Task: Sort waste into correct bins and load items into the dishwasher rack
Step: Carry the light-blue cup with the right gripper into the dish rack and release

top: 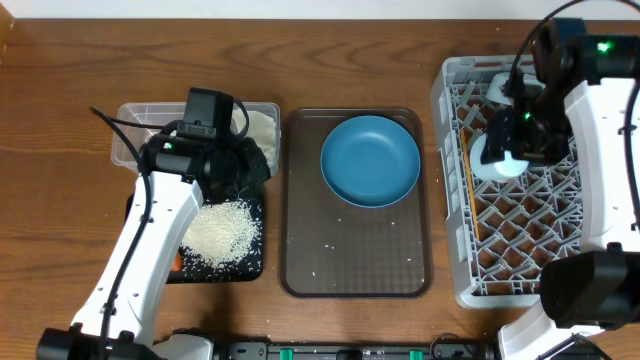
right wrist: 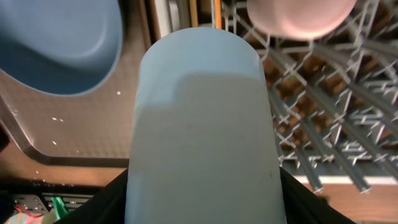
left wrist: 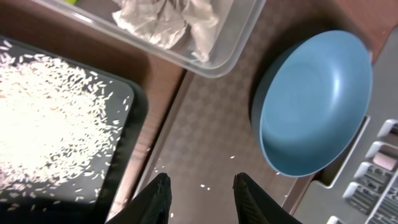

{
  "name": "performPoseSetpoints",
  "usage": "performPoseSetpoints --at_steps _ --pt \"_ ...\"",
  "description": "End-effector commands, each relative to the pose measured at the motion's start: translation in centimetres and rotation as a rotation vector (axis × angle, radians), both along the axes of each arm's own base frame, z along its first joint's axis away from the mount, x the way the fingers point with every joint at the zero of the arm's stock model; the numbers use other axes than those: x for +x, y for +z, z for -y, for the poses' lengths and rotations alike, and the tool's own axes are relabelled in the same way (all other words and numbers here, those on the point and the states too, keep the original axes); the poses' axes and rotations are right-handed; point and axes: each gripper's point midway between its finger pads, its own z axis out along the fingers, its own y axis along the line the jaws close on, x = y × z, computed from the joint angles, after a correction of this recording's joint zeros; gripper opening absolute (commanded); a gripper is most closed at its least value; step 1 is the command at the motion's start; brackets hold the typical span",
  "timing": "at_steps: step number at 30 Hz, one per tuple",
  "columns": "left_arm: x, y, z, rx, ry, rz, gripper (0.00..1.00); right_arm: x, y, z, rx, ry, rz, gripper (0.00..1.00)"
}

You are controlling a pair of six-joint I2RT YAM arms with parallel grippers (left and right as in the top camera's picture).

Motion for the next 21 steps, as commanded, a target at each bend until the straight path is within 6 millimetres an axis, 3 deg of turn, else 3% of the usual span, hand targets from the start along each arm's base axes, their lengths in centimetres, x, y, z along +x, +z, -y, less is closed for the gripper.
performPoseSetpoints --at_steps 1,7,15,21 --pt "-0.3 -0.5 -0.6 0.043 -0.020 -0.007 0.37 -1.7 -1.4 0.0 -0.021 -0.025 -0.073 0.22" --pt "-0.3 -0.5 -0.7 0.051 -0.037 -0.004 0.37 -3.6 -4.4 0.6 -0.052 -0.032 -0.173 0.22" --pt "-0.3 -0.6 -1.1 0.085 -0.060 0.005 0.37 -3.4 -6.7 1.1 -0.084 -0.043 -0.173 0.23" --pt "-0.3 -0.6 -1.2 0.091 -0.066 0.007 0.38 -3.8 -8.0 1.2 -0.089 -0.041 -0.187 0.35"
